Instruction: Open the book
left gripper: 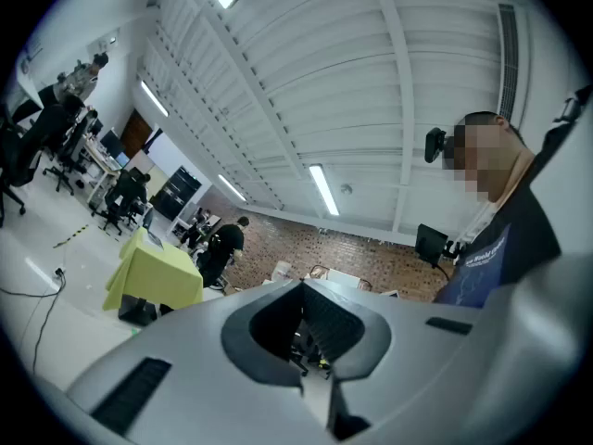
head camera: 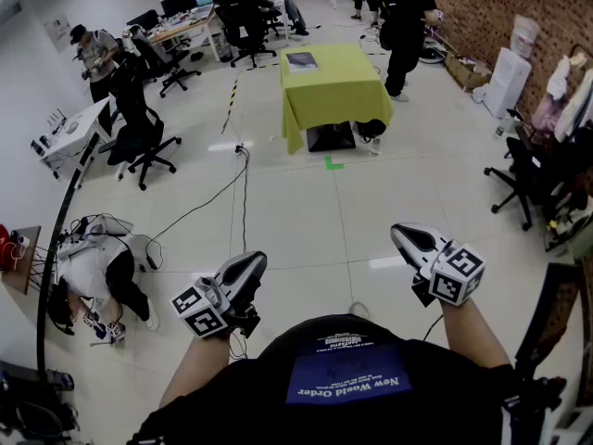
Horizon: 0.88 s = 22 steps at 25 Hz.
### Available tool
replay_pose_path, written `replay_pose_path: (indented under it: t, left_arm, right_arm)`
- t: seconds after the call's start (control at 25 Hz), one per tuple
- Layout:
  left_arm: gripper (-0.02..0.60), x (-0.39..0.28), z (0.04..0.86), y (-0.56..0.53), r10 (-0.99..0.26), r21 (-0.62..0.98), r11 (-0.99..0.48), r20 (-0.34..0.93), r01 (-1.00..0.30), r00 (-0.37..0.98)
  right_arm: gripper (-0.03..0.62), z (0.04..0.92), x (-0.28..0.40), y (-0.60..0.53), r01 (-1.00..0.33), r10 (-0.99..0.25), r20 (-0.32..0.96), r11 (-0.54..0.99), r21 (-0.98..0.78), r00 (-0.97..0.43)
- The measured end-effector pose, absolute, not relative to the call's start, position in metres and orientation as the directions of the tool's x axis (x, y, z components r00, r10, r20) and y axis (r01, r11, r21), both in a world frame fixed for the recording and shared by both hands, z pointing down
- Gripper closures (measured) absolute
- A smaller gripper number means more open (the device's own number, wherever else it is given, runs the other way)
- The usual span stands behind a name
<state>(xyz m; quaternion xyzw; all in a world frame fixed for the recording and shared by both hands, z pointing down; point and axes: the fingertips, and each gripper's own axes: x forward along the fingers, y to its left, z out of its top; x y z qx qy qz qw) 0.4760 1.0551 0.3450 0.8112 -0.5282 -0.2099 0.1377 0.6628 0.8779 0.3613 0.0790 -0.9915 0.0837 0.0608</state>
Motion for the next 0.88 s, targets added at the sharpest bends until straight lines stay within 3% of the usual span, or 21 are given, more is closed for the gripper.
replay_pose_path:
  t: [0.4,0.72,0.88]
  left_arm:
    - [0.575,0.451,0.295,0.867,-0.934,0.428,-0.351,-0.221,-0.833,0.281]
    - [0.575,0.417,0.313,0.755,-0.932,0.457,-0.361,-0.199,-0.813,0.302]
    - [0.575,0.369,0.322,0.703,-0.91,0.462,-0.415,-0.227,-0.784,0.348]
  right_arm:
    - [0.608,0.317,0.636,0.691,-0.083,-0.076,0.115,0.995,-0.054,-0.99]
    - [0.608,0.328,0.592,0.588,-0.078,-0.07,0.129,0.996,-0.053,-0.989]
    - [0.608,0.327,0.545,0.544,-0.111,-0.107,0.138,0.993,-0.026,-0.985]
